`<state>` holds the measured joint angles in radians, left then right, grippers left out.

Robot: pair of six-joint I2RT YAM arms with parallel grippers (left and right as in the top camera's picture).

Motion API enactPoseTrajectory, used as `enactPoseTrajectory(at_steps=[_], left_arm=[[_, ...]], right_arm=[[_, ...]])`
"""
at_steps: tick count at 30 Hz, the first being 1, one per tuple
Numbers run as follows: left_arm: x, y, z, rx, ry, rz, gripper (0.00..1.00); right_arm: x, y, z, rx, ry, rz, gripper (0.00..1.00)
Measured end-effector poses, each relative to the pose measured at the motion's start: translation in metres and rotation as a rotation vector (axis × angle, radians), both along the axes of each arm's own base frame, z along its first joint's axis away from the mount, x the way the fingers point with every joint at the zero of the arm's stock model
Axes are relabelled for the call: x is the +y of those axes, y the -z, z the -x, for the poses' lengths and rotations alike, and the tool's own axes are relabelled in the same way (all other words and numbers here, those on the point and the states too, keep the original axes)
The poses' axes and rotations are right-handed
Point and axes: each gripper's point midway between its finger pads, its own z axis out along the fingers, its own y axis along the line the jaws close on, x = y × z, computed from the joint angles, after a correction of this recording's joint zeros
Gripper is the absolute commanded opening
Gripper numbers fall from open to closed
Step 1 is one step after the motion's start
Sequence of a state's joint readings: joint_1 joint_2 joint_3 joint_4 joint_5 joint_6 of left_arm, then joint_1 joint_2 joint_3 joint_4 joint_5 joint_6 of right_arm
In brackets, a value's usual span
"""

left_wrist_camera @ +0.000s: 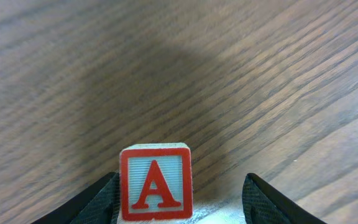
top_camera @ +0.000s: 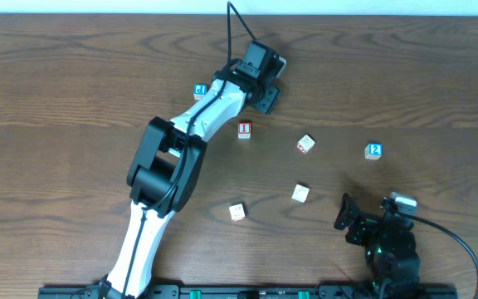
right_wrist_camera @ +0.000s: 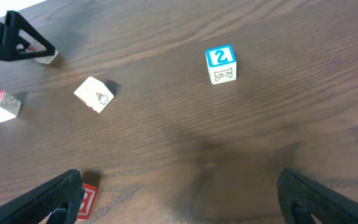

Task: Spell out Ai2
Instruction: 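Move the left gripper to the red 'A' block and grasp it, then lift the 'A' block with the left gripper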

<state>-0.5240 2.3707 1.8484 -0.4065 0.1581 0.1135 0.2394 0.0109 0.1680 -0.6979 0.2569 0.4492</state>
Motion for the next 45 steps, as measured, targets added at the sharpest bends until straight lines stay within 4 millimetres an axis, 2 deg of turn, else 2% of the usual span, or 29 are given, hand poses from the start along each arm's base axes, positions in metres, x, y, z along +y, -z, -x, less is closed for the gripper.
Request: enactPoseTrajectory(at_steps=[6, 12, 20, 26, 32, 45], left_arm=[[-0.001, 0.004, -0.003, -0.010, -0.003, 0.002, 0.64], [-0.001, 0.003, -0.004, -0.015, 0.002, 0.000, 0.52], [0.000, 0.003, -0.005, -0.025, 0.006, -0.009, 0.47], [0.003, 0.003, -0.007, -0.035, -0.009, -0.027, 0.40], [0.004, 0.003, -0.008, -0.040, -0.012, -0.032, 0.40], [0.004, 0.001, -0.012, -0.046, -0.040, -0.017, 0.33]], right_arm=[[0.000, 0.000, 0.000, 0.000, 0.000, 0.000, 0.99], [0.000, 0.000, 0.000, 0.000, 0.000, 0.000, 0.99], [0.000, 0.000, 0.000, 0.000, 0.000, 0.000, 0.99], [0.000, 0.000, 0.000, 0.000, 0.000, 0.000, 0.99], [0.000, 0.000, 0.000, 0.000, 0.000, 0.000, 0.99], [0.000, 0.000, 0.000, 0.000, 0.000, 0.000, 0.99]])
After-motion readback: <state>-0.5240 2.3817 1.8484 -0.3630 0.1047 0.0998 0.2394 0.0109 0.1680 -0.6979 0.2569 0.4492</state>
